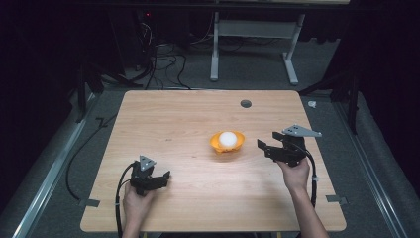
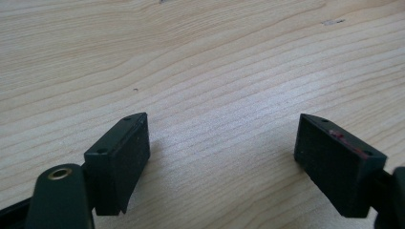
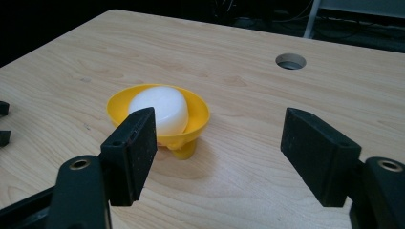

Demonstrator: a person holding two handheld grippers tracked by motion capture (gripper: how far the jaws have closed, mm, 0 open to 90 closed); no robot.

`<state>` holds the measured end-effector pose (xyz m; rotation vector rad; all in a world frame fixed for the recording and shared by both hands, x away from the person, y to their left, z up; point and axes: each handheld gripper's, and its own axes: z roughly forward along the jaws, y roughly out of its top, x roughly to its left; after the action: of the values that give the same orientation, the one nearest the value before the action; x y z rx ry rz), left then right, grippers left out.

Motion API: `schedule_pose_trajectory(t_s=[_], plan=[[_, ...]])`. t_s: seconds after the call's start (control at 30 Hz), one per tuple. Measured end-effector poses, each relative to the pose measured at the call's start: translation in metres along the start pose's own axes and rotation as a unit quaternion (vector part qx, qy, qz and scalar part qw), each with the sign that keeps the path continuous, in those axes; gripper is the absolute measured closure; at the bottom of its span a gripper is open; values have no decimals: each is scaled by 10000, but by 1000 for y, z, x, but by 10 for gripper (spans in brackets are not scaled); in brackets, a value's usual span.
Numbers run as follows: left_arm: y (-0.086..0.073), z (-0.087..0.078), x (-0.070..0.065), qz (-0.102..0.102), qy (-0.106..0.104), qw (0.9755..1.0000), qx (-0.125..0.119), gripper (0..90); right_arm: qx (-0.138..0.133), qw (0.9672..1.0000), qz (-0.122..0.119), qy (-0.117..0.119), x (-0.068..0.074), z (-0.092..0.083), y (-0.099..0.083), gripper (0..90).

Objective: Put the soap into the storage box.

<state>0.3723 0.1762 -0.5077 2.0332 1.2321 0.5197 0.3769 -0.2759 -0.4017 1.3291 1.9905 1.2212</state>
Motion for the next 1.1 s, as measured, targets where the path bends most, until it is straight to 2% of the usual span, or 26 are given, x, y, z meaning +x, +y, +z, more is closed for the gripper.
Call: schedule_pose_trajectory(t_s=[0.4, 1.1], plan=[[0, 0, 0, -6, -2, 10000, -1, 200, -50, 9999, 130, -44, -4, -12, -11, 289], [0, 0, 0, 5, 6, 10000, -1, 200, 23, 9994, 340, -13, -6, -16, -35, 286]])
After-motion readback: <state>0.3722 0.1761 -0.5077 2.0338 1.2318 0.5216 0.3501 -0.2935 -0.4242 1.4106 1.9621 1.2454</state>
